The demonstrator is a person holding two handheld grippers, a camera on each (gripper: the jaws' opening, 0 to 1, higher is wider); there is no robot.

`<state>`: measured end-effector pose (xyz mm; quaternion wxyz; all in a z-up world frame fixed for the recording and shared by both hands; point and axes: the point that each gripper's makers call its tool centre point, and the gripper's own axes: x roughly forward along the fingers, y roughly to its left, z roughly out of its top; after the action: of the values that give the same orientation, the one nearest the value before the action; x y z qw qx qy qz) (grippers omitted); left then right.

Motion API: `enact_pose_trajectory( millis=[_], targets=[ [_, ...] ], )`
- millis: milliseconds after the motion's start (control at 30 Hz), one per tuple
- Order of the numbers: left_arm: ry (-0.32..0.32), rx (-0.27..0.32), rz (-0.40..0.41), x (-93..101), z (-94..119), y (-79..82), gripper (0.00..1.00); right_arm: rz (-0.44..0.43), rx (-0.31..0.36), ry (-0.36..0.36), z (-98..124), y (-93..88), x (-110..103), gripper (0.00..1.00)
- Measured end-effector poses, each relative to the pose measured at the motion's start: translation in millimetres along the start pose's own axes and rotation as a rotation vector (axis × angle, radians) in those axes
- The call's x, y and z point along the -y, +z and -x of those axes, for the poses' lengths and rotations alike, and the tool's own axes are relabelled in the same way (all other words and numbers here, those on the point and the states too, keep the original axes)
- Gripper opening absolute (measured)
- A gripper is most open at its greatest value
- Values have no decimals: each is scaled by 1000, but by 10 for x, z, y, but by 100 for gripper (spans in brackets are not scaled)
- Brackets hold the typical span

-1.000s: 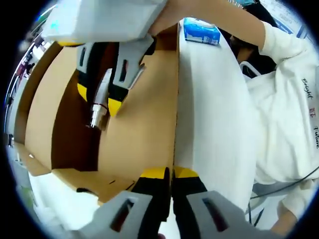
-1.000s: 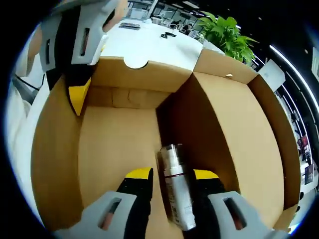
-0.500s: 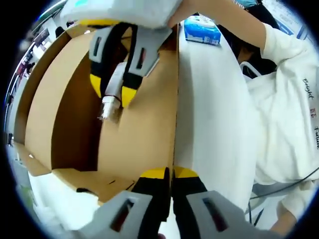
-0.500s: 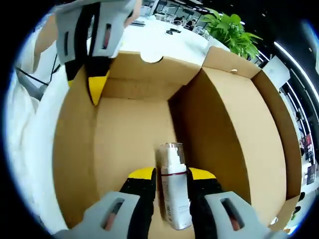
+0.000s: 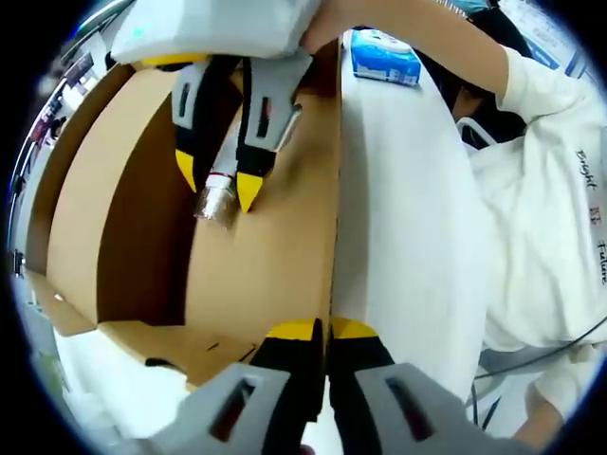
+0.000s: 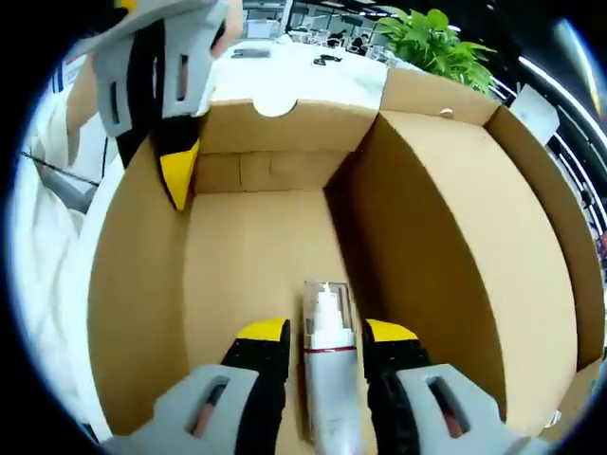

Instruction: Operate the shoe box by opening the lid, removing the specified soft item, and placing it in the target area until the item is outside and the box remains undamaged.

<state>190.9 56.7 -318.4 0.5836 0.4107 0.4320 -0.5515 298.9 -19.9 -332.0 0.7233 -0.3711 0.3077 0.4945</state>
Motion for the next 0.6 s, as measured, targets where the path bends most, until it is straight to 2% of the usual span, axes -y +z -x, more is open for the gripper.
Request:
enact_pose_trajectory(
  millis=[33,67,100,367,467,600],
  targets=[
    [2,2,-1,-1,0,-1,2,7,-21,9,-4,-45,-25,26],
    [5,3,-2,0,1,-2,2,-1,-16,34,4,-31,-74,24],
    [6,4,-2,2,2,-2,2,1,-16,26,9,-31,-78,22],
    [4,-1,2,14,1,-3,2,-24,-61,-6,78,-71,-215,21],
    [2,-3,2,17,2,-4,2,-6,-79,-16,107,-78,-218,21],
    [2,-1,1,25,1,-2,2,-17,-46,-40,225,-20,-146,21]
  ],
)
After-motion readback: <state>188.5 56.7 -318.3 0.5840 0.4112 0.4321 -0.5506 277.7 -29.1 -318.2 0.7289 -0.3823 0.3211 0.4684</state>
